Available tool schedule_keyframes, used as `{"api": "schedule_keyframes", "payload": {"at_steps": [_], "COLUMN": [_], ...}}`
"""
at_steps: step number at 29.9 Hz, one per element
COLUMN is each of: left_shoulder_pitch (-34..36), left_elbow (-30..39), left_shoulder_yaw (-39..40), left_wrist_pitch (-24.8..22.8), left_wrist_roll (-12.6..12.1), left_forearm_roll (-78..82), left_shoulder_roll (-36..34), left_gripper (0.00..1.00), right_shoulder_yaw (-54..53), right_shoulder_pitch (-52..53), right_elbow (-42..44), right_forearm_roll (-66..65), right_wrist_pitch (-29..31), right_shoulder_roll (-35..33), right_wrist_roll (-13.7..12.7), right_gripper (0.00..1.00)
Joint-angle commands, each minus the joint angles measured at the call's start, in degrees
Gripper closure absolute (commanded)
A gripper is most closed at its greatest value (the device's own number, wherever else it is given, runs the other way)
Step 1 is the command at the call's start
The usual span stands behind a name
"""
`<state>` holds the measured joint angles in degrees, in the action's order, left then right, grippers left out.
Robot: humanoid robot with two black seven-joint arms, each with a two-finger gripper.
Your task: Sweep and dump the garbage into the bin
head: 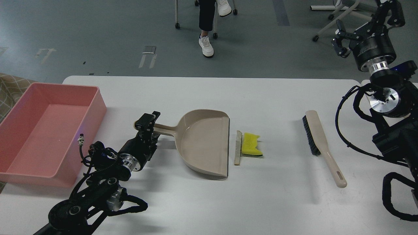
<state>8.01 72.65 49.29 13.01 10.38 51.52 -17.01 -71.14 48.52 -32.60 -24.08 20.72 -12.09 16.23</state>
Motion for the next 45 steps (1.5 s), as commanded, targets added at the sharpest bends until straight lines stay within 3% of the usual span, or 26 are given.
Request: {"api": "schedule_keyframes", "payload": {"at_steps": [1, 10, 17, 36, 45], "left_shoulder_pitch": [-0.01, 0.08, 0.25, 0.08, 0.08], "left_elbow": [0.73, 0.38, -0.32, -0.32, -0.32], "left_shoulder_yaw": [-0.07, -0.16, -0.25, -0.07, -0.07], "left_wrist_pitch": [2.10, 2.55, 2.55, 3.60, 3.60], "left_wrist_roll": [-0.19, -0.10, -0.27, -0.10, 0.25], "left_forearm_roll": [0.24, 0.33, 0.33, 0.25, 0.25], "left_shoulder_roll": [0.22, 1.10, 1.28, 1.28, 1.28], "left_gripper": [0.22, 0.25, 0.39, 0.49, 0.66], "right_shoulder_yaw": [0.04, -0.05, -0.05, -0.05, -0.05], "right_shoulder_pitch": [0.00, 0.00, 0.00, 0.00, 0.00], "right_elbow": [-0.01, -0.01, -0.01, 0.08, 0.08], "right_forearm_roll": [0.00, 0.00, 0.00, 0.00, 0.00], "right_wrist_pitch": [-0.06, -0.06, 0.02, -0.06, -0.06], "right_shoulder_roll": [-0.04, -0.04, 0.05, 0.05, 0.05], "right_wrist_roll": [-0.06, -0.06, -0.06, -0.06, -0.06], "right_gripper": [0.00, 0.00, 0.00, 0.00, 0.00]}}
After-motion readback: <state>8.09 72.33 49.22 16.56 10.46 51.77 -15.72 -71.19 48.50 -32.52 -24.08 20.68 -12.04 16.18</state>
